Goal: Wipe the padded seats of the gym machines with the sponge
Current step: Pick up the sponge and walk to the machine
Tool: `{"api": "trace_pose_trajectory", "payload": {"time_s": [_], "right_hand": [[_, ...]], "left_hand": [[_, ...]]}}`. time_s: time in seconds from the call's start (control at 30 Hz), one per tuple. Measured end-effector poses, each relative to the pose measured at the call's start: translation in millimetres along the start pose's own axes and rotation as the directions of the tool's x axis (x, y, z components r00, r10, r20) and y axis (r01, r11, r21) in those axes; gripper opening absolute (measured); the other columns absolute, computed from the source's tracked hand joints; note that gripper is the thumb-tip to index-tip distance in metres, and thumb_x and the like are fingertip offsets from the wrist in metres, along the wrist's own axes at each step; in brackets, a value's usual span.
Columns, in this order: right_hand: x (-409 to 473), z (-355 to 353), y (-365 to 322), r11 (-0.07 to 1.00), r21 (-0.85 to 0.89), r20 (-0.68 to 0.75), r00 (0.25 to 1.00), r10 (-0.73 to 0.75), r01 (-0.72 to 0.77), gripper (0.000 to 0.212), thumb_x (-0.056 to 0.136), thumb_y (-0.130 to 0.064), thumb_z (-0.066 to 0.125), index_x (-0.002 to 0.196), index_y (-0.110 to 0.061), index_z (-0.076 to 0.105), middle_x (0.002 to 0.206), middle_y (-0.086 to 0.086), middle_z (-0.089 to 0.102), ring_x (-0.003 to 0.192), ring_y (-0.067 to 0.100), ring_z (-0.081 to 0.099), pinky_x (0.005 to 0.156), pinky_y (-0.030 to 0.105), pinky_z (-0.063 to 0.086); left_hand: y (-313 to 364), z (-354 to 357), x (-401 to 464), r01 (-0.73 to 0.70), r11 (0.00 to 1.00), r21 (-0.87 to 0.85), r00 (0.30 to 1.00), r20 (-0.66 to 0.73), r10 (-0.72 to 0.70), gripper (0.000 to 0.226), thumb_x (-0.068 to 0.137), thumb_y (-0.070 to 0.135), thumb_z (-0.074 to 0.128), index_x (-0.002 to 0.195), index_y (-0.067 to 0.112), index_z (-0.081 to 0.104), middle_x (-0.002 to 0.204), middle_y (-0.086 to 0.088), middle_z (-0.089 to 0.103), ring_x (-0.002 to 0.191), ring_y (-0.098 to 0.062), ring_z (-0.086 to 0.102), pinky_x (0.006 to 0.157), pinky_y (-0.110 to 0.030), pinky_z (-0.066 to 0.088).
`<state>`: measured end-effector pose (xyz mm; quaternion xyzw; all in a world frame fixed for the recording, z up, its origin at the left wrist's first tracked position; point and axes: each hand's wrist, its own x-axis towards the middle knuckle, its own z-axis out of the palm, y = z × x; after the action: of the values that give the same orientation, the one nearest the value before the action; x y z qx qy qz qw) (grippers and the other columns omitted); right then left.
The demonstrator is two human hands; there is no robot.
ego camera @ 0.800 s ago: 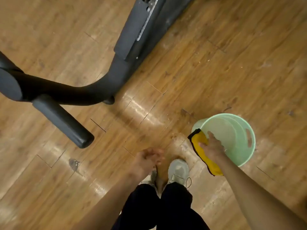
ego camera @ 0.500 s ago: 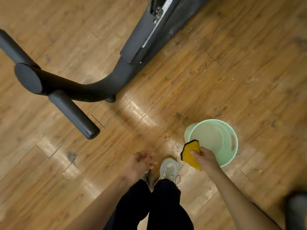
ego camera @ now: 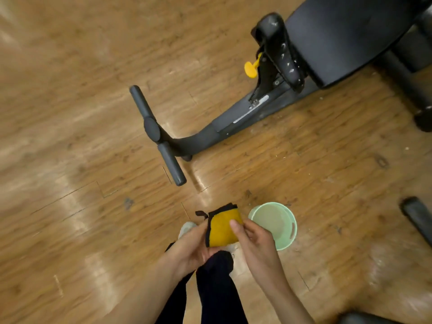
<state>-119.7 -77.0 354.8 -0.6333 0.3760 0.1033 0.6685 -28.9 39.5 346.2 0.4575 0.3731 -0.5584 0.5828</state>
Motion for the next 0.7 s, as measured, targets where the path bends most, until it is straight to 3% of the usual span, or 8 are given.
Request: {"api": "trace_pose_trajectory", "payload": {"time_s": [0.07, 0.17, 0.37, 0.47, 0.53, 0.57, 0.63, 0.7], "right_hand": [[-17, 10, -22, 0.990, -0.096, 0.016, 0.995, -0.101, 0.102, 0.047, 0.085, -0.063, 0.056, 0.092, -0.019, 0.070, 0.093, 0.001, 0.069, 0.093, 0.014, 0.065, 0.085, 0.037, 0.054], [-30, 27, -55, 0.946, -0.229, -0.054, 0.967, -0.248, 0.230, 0.036, 0.080, -0.062, 0.058, 0.073, -0.028, 0.070, 0.088, -0.009, 0.059, 0.095, 0.007, 0.055, 0.081, 0.017, 0.043], [-20, 80, -100, 0.872, -0.402, 0.042, 0.957, -0.286, 0.278, 0.055, 0.083, -0.061, 0.055, 0.062, -0.011, 0.061, 0.064, 0.000, 0.051, 0.080, 0.017, 0.050, 0.075, 0.035, 0.042], [-14, 127, -123, 0.873, -0.423, 0.060, 0.969, -0.240, 0.243, 0.046, 0.082, -0.059, 0.060, 0.068, -0.015, 0.060, 0.057, -0.006, 0.047, 0.062, 0.013, 0.046, 0.062, 0.035, 0.040], [-14, 160, -135, 0.831, -0.469, 0.031, 0.946, -0.322, 0.299, 0.022, 0.081, -0.052, 0.066, 0.085, -0.031, 0.061, 0.074, -0.016, 0.058, 0.079, 0.010, 0.056, 0.073, 0.033, 0.047], [-14, 175, -142, 0.783, -0.485, 0.046, 0.906, -0.420, 0.388, 0.023, 0.079, -0.050, 0.068, 0.097, -0.036, 0.061, 0.088, -0.021, 0.060, 0.093, 0.007, 0.057, 0.084, 0.032, 0.047], [-13, 203, -156, 0.631, -0.474, 0.252, 0.781, -0.571, 0.614, 0.044, 0.077, -0.049, 0.072, 0.116, -0.032, 0.062, 0.117, -0.025, 0.057, 0.117, 0.003, 0.050, 0.102, 0.029, 0.039], [-6, 230, -164, 0.402, -0.493, 0.514, 0.631, -0.581, 0.772, 0.062, 0.075, -0.054, 0.071, 0.128, -0.025, 0.059, 0.136, -0.016, 0.053, 0.132, 0.005, 0.042, 0.113, 0.026, 0.027]], "left_hand": [[7, -5, -24, -0.141, 0.990, -0.028, 0.990, -0.004, 0.141, 0.016, 0.094, 0.014, 0.055, 0.092, 0.003, 0.067, 0.079, -0.014, 0.074, 0.063, -0.020, 0.072, 0.053, -0.027, 0.059], [24, -18, -53, -0.274, 0.961, -0.040, 0.960, 0.048, 0.275, 0.022, 0.085, 0.012, 0.061, 0.103, 0.001, 0.069, 0.095, -0.018, 0.074, 0.076, -0.023, 0.074, 0.064, -0.032, 0.061], [68, -63, -101, -0.339, 0.928, -0.153, 0.911, 0.192, 0.365, 0.037, 0.097, 0.029, 0.054, 0.128, 0.010, 0.059, 0.123, -0.017, 0.066, 0.108, -0.028, 0.067, 0.088, -0.040, 0.058], [85, -103, -113, -0.437, 0.895, -0.093, 0.875, 0.187, 0.447, 0.038, 0.090, 0.011, 0.062, 0.127, 0.006, 0.057, 0.124, -0.017, 0.066, 0.110, -0.028, 0.066, 0.084, -0.035, 0.058], [98, -133, -120, -0.459, 0.882, -0.106, 0.868, 0.157, 0.470, 0.039, 0.090, 0.003, 0.061, 0.129, 0.003, 0.056, 0.123, -0.017, 0.066, 0.109, -0.029, 0.067, 0.084, -0.035, 0.059], [107, -149, -123, -0.463, 0.879, -0.113, 0.868, 0.144, 0.476, 0.039, 0.091, 0.002, 0.060, 0.130, 0.004, 0.056, 0.122, -0.017, 0.067, 0.108, -0.030, 0.067, 0.084, -0.036, 0.059], [125, -178, -132, -0.457, 0.877, -0.148, 0.867, 0.145, 0.477, 0.036, 0.092, 0.002, 0.058, 0.128, 0.008, 0.058, 0.119, -0.015, 0.069, 0.103, -0.028, 0.069, 0.082, -0.036, 0.059], [145, -204, -143, -0.435, 0.879, -0.195, 0.866, 0.178, 0.468, 0.032, 0.093, 0.002, 0.055, 0.124, 0.009, 0.060, 0.110, -0.014, 0.072, 0.092, -0.024, 0.072, 0.076, -0.033, 0.061]]}}
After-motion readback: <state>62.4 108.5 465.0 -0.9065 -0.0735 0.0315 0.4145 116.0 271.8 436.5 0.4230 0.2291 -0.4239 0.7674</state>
